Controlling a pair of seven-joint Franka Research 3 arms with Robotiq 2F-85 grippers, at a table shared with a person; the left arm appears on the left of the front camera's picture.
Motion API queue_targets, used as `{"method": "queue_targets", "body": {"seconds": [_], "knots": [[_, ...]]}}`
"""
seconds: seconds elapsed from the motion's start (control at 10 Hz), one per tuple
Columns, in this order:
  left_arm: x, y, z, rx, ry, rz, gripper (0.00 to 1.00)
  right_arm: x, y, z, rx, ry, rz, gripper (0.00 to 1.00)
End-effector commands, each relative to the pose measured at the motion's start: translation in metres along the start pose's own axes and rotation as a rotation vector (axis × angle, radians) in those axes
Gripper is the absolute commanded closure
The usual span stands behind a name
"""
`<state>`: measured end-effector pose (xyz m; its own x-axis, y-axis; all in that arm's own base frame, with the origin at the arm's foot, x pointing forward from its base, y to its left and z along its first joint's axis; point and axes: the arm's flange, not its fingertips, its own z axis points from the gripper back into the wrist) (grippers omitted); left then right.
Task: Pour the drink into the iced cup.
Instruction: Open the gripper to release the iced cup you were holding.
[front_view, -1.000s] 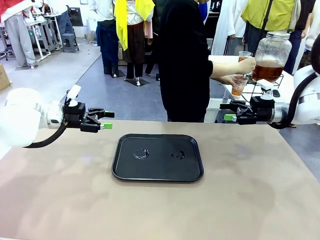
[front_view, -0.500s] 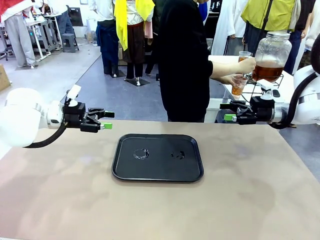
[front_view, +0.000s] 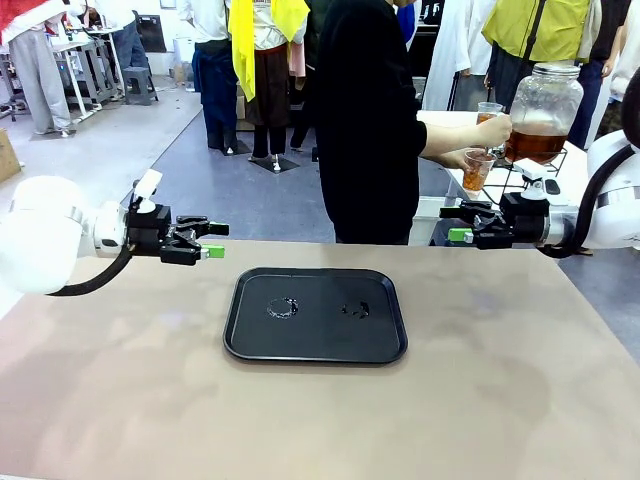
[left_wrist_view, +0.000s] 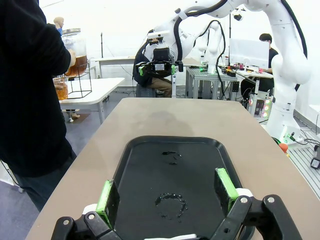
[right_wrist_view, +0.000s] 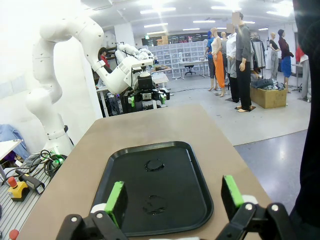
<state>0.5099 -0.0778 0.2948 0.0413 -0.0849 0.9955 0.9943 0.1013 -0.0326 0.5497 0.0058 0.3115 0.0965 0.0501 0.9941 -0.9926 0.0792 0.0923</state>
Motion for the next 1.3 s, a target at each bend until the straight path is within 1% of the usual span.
{"method": "queue_targets", "body": {"seconds": [0.0,1.2], "knots": [[0.0019,0.0004,-0.0014,0.004,0.005,0.006,0.00,0.0035,-0.0003,0.0008,0.013,0.004,-0.011,0.00],[0.0019,0.0004,-0.0014,0.004,0.005,0.006,0.00,0.0035,-0.0003,0.0008,0.013,0.004,-0.011,0.00]]}}
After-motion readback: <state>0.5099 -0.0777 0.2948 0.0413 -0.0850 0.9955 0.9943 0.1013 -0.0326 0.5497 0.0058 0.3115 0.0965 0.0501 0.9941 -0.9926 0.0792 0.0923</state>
